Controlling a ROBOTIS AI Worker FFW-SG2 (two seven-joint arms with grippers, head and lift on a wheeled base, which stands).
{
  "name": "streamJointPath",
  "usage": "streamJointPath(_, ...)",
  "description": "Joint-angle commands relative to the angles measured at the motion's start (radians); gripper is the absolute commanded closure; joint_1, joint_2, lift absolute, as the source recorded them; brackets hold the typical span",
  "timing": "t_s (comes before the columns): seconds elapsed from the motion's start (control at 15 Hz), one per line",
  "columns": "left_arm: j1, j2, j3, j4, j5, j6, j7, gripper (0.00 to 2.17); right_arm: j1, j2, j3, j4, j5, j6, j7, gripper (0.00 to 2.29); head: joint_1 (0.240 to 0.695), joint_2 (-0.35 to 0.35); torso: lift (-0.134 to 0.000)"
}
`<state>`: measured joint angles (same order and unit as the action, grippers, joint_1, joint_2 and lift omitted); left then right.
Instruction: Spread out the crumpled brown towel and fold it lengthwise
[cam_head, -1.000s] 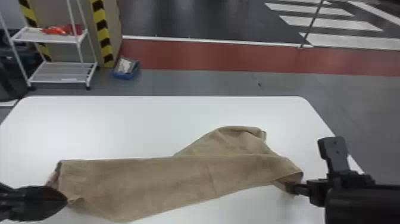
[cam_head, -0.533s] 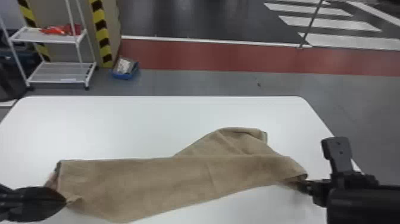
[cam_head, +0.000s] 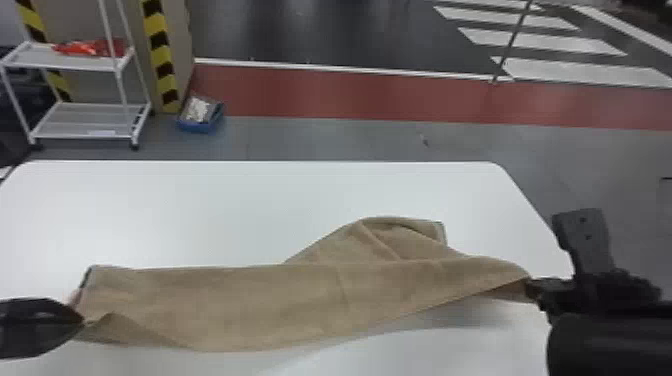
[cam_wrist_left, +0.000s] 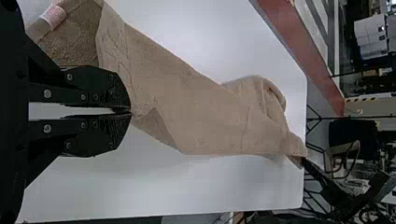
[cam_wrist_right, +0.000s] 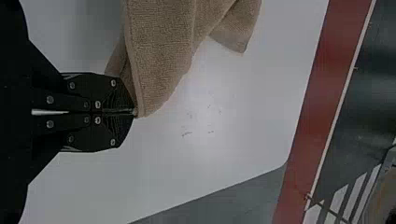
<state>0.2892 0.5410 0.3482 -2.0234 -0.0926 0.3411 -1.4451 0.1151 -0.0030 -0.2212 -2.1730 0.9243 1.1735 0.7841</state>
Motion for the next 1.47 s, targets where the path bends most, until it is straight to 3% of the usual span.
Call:
streamJointPath(0.0, -0.015, 0.002, 0.008, 0.006, 0.010, -0.001, -0.001, 1.05, 0.029, 0.001, 0.000, -0.021, 0.090, -0.100, 0.003, 1.60, 0.695, -0.174, -0.128)
streamJointPath(0.13, -0.022, 0.001, 0.028, 0.025, 0.037, -0.053, 0.009, 1.05, 0.057, -0.025, -0.007, -0.016, 0.191, -0.223, -0.034, 1.62, 0.695, -0.184, -0.128)
streamJointPath(0.27, -0.045, -0.003, 0.071, 0.052, 0.093, -0.078, 0.035, 1.06, 0.087, -0.034, -0.009, -0.019, 0.283, -0.291, -0.121, 1.84, 0.695, -0.208, -0.128)
streamJointPath(0.4, -0.079, -0.009, 0.097, 0.078, 0.171, -0.084, 0.060, 1.06, 0.103, -0.048, -0.001, -0.025, 0.324, -0.340, -0.198, 1.87, 0.695, -0.237, -0.128)
streamJointPath(0.6, -0.130, -0.033, 0.071, 0.084, 0.178, -0.047, 0.111, 1.06, 0.094, -0.048, 0.056, 0.016, 0.416, -0.416, -0.269, 1.98, 0.695, -0.238, -0.128)
streamJointPath(0.87, -0.117, -0.044, 0.037, 0.094, 0.180, -0.017, 0.075, 1.04, 0.103, -0.046, 0.106, 0.070, 0.470, -0.413, -0.217, 1.98, 0.695, -0.206, -0.128)
streamJointPath(1.0, -0.058, -0.044, 0.009, 0.091, 0.220, -0.017, 0.091, 0.45, 0.132, -0.063, 0.097, 0.099, 0.475, -0.416, -0.167, 1.98, 0.695, -0.205, -0.128)
streamJointPath(1.2, -0.010, -0.044, -0.092, 0.061, 0.267, 0.023, 0.172, 0.22, 0.201, -0.054, 0.079, 0.108, 0.470, -0.419, -0.151, 1.98, 0.695, -0.240, -0.128)
streamJointPath(1.4, 0.002, -0.053, -0.227, 0.008, 0.289, 0.125, 0.269, 0.23, 0.256, -0.025, 0.062, 0.121, 0.452, -0.423, -0.195, 1.98, 0.695, -0.331, -0.128)
